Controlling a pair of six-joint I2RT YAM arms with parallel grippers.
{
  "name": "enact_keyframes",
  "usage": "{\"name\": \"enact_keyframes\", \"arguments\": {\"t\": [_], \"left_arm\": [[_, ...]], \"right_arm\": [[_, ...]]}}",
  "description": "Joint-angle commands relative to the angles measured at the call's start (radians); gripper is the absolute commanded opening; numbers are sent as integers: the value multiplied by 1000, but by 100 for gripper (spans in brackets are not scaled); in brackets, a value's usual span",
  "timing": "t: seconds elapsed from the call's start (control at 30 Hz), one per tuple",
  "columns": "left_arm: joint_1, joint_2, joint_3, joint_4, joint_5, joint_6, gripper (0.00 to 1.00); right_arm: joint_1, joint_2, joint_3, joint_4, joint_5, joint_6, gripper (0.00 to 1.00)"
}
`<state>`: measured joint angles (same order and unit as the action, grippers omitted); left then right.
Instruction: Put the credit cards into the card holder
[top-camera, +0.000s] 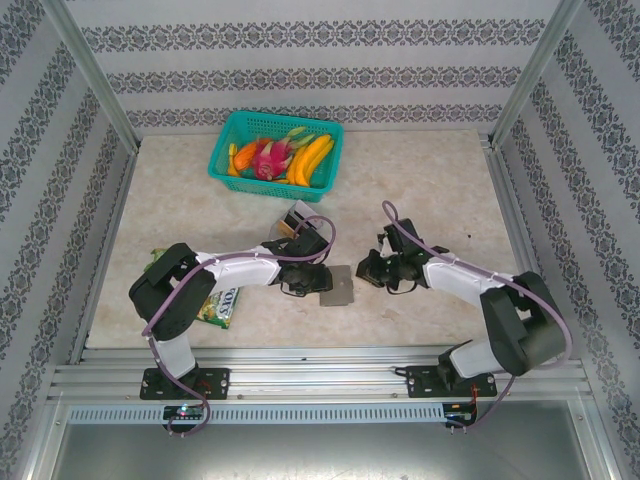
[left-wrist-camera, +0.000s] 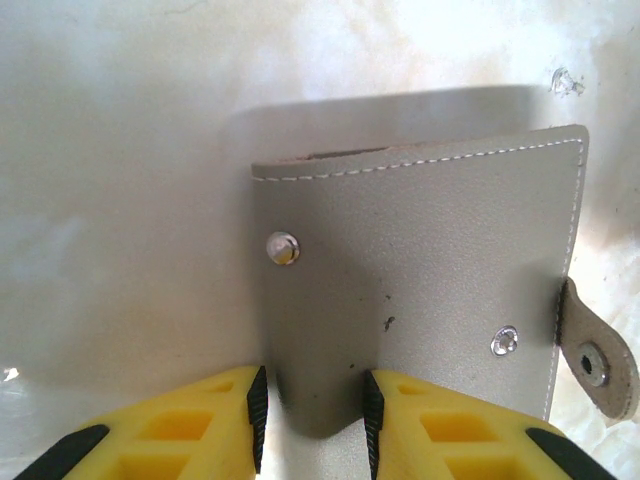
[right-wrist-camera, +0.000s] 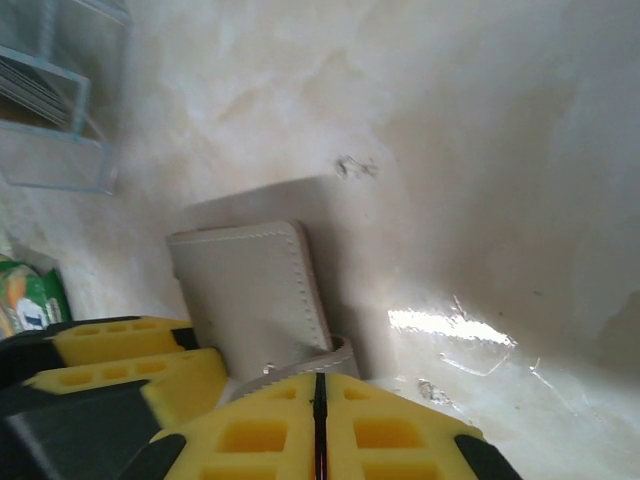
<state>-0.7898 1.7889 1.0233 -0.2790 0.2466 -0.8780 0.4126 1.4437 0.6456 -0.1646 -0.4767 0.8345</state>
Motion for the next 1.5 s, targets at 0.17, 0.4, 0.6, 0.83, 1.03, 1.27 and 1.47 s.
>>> {"name": "enact_keyframes", "arguments": {"t": [0.17, 0.4, 0.6, 0.83, 1.03, 1.27, 1.47], "left_arm": [[11, 19, 16, -46, -10, 13, 34], [11, 18, 12, -43, -7, 13, 34], [11, 20, 15, -45, -6, 14, 34], [11, 20, 11, -40, 0, 13, 34], [11, 21, 6, -29, 13, 16, 35], [10, 21, 6, -26, 23, 23, 34], [9, 24, 0, -20, 30, 27, 33]], "right_arm": [[42, 66, 29, 37, -60, -11, 8], [63, 60, 33, 30, -46, -17, 9], [79, 87, 53, 31, -54, -18, 9], [93, 104, 64, 22, -39, -17, 9], [107, 127, 77, 25, -33, -13, 10], [113, 133, 77, 32, -16, -5, 10], [128, 150, 95, 9, -11, -14, 11]]}}
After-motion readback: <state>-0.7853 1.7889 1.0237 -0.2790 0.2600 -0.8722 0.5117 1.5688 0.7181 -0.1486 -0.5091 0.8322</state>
